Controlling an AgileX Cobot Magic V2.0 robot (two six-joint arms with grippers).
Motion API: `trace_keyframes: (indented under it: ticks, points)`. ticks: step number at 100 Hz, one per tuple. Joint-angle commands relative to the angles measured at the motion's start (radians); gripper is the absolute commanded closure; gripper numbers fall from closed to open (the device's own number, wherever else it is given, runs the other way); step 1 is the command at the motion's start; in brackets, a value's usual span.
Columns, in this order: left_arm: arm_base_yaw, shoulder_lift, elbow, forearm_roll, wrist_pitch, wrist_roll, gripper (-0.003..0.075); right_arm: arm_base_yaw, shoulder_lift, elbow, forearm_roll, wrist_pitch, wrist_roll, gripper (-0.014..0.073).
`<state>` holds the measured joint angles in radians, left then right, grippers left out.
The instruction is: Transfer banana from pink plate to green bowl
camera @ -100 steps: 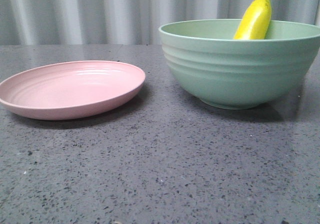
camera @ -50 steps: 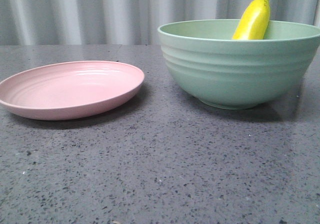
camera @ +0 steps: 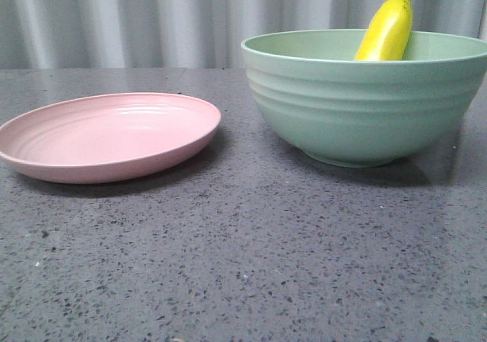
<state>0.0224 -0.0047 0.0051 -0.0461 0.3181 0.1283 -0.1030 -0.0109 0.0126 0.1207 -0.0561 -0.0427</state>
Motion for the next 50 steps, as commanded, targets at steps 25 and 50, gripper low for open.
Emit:
trace_keyframes:
  ticks: [25, 50]
  points:
    - [0.002, -0.029, 0.006, -0.002, -0.074, -0.001, 0.0741, -0.031, -0.018, 0.022, -0.014, 0.213, -0.006, 0.0661]
    - [0.002, -0.029, 0.006, -0.002, -0.074, -0.001, 0.0741, -0.031, -0.018, 0.022, -0.014, 0.369, -0.006, 0.0661]
